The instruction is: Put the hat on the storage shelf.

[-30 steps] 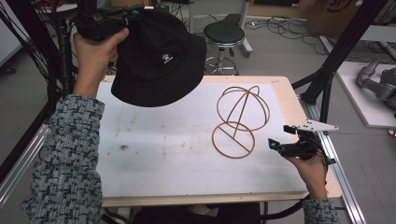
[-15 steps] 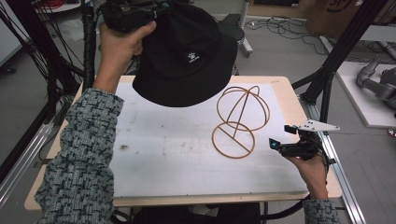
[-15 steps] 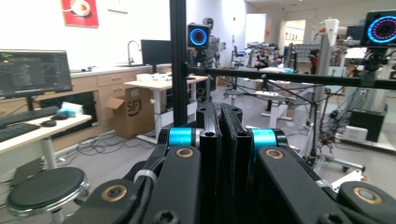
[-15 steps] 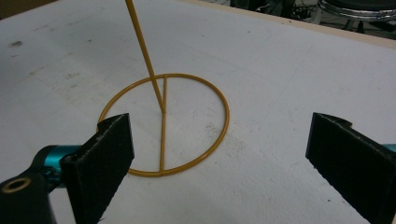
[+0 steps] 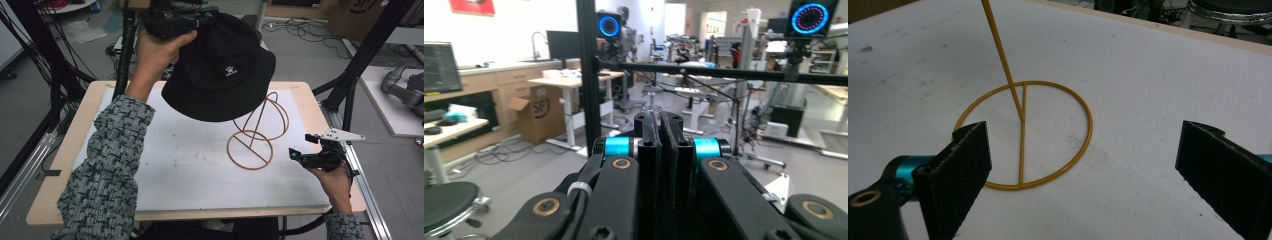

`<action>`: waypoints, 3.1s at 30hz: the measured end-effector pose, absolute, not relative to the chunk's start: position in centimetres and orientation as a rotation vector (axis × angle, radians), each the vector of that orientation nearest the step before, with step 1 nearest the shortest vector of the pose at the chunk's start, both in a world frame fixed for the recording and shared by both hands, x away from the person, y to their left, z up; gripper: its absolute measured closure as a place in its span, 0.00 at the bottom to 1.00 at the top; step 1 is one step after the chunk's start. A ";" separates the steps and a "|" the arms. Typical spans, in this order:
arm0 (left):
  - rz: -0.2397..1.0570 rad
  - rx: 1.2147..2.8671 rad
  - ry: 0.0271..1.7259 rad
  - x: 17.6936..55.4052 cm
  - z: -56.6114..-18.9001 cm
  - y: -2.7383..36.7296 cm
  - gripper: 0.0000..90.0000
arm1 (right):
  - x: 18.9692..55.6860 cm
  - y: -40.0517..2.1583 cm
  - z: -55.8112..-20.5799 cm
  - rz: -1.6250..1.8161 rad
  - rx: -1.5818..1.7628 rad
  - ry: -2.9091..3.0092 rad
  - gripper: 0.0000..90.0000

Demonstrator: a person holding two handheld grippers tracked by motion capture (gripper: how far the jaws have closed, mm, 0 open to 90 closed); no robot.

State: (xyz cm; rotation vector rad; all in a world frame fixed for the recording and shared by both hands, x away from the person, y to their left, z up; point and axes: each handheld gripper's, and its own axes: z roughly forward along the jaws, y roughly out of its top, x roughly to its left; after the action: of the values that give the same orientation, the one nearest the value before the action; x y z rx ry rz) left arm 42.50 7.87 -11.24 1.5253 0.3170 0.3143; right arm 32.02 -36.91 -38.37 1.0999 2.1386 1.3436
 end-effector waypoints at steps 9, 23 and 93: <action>0.255 1.573 0.265 42.5 -12.6 4.5 0.95 | 32.0 -37.1 -38.3 1.345 1.096 2.135 0.08; 0.209 1.661 0.214 42.1 -14.5 0.5 0.95 | 31.9 -37.3 -38.1 1.350 1.093 2.126 0.08; 0.251 1.910 0.167 41.8 -19.0 -5.0 0.91 | 31.5 -38.6 -37.7 1.380 1.111 2.084 0.08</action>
State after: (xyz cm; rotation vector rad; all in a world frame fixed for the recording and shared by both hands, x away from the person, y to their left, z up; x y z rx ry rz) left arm 41.79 -4.97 -18.96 1.9103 0.1666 0.2514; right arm 31.52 -38.61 -37.70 1.1110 2.0844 1.3802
